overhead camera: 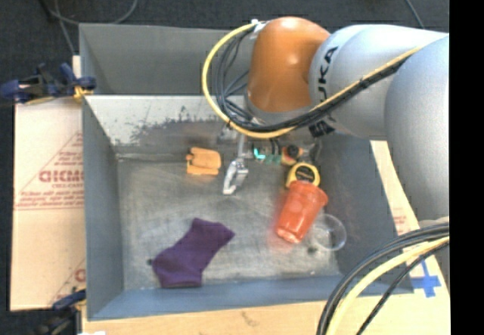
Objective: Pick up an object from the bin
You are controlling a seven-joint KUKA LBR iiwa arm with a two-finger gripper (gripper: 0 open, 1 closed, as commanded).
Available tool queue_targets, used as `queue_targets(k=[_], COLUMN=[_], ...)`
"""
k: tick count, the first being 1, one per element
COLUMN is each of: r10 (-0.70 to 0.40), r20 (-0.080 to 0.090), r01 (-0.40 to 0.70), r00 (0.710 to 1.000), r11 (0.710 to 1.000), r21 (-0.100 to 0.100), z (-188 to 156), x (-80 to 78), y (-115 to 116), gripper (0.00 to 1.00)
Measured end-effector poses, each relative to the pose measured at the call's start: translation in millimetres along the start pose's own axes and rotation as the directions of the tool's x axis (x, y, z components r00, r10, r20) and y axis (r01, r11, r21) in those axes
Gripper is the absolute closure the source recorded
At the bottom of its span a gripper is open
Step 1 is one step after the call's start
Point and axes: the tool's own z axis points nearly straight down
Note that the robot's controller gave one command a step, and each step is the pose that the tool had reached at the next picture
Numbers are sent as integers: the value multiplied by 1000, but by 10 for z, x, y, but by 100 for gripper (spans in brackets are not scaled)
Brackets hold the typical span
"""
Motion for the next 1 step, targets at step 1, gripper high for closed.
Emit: queue_targets(k=[1], r10=[1], r20=[8], r01=[-1], r00=[1000], r11=[1000], r21=[-1], z=[-47], x=[-20], y=[-1], gripper=[0])
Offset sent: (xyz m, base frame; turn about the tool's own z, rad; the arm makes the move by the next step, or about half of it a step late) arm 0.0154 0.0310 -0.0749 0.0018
